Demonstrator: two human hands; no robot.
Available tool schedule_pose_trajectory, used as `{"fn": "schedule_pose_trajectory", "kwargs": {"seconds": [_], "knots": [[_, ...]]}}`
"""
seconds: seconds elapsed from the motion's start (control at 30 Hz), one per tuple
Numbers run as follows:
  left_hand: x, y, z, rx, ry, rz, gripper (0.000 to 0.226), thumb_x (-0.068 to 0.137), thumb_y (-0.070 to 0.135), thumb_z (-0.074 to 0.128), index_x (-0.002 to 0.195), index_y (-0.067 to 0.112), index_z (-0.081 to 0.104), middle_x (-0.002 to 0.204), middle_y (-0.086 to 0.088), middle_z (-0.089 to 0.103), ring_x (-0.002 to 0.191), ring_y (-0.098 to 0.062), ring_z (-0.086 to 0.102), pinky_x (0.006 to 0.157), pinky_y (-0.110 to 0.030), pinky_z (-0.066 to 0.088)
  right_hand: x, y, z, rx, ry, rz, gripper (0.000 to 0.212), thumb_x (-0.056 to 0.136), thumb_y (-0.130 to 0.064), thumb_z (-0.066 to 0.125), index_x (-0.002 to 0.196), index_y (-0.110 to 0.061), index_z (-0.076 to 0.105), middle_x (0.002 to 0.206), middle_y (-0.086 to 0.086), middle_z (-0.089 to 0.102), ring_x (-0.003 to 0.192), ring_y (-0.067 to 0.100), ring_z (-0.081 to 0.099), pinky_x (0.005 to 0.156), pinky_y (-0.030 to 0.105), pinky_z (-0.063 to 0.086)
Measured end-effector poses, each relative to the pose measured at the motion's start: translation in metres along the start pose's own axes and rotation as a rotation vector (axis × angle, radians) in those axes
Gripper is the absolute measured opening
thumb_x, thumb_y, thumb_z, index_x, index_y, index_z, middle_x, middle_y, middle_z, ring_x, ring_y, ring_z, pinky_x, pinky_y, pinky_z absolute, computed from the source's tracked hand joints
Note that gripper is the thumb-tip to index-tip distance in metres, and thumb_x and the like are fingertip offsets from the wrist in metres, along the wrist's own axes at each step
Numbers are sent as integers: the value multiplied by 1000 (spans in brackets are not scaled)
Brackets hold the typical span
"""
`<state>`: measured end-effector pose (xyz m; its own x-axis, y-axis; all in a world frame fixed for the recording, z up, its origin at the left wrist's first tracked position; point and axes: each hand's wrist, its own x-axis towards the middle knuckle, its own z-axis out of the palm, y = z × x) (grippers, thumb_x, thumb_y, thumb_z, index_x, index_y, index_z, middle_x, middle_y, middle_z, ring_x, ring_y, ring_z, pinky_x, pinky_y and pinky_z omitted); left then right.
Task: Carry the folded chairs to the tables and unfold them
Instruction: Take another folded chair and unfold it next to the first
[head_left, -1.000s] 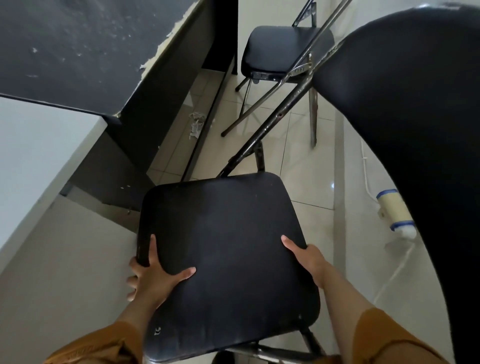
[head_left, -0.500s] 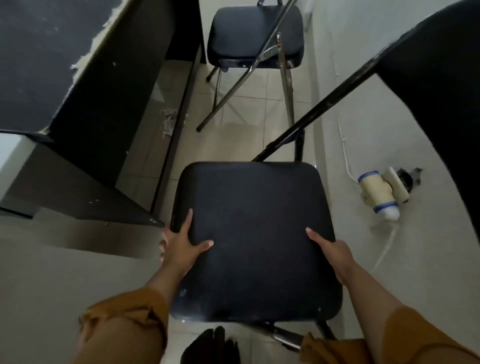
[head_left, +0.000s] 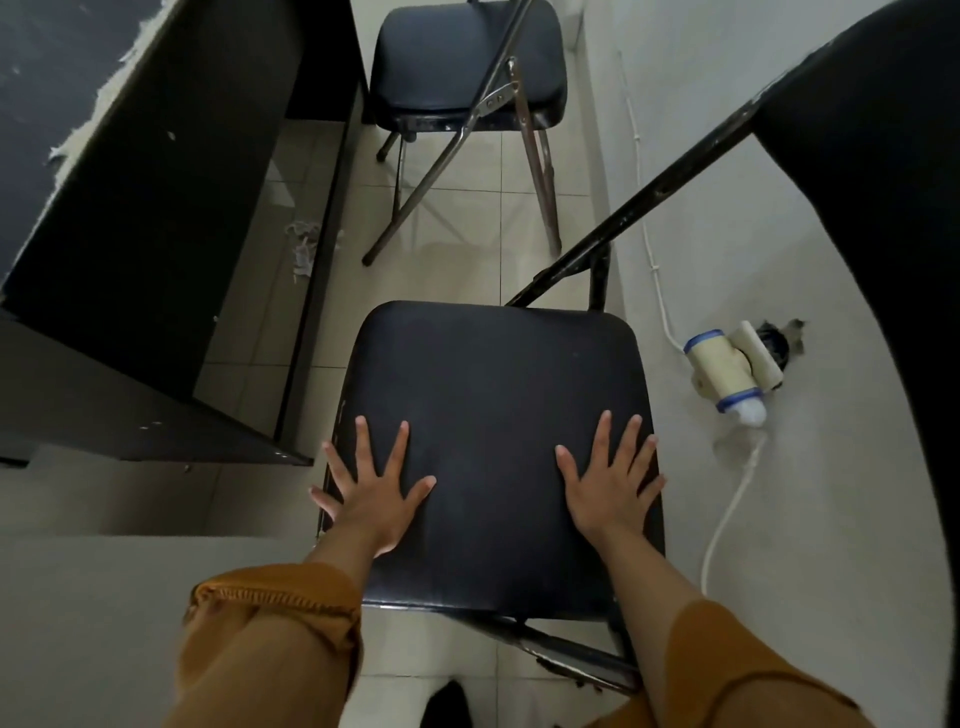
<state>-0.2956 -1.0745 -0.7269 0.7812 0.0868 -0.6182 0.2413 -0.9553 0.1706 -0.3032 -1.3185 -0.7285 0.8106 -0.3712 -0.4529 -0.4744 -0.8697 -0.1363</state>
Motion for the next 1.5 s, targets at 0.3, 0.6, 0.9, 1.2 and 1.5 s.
{"fn": "schedule_pose_trajectory", "kwargs": {"seconds": [0.3,0.6,0.9,1.2,1.5], "knots": [[-26,28,-35,158,-145,33,71,96,57,30,149,37,-13,152,-3,-35,138,-37,-33,110,-65,-3,-13,-16,-56,-173,-236,-69,81,96,-55,34,151,-20,-15,155,14,-24,144,35,-17,116,51,4],[-127,144,-123,8,-19,249,69,96,54,33,152,31,0,159,-3,-16,143,-32,-24,114,-56,-5,-67,-29,-251,-412,88,-357,64,99,-39,40,152,-16,11,160,10,-7,146,29,-10,116,49,3],[-251,281,-152,-221,26,464,64,97,51,35,152,28,11,161,-3,-3,146,-26,-17,116,-53,-3,-112,42,-374,-391,386,-366,57,98,-23,47,149,-14,23,159,12,4,147,31,-3,117,45,8],[-311,336,-137,-486,45,600,57,99,34,39,151,19,19,158,-4,20,148,-26,1,119,-52,9,-109,83,-388,-201,271,-318,73,95,-11,51,153,-15,6,159,11,-11,146,33,-5,117,42,17],[-326,347,-118,-697,68,578,79,94,24,54,152,16,3,160,-4,8,148,-20,9,120,-39,16,-107,77,-385,180,429,-238,76,87,-12,65,148,-13,19,136,20,40,117,34,51,89,35,46]]}}
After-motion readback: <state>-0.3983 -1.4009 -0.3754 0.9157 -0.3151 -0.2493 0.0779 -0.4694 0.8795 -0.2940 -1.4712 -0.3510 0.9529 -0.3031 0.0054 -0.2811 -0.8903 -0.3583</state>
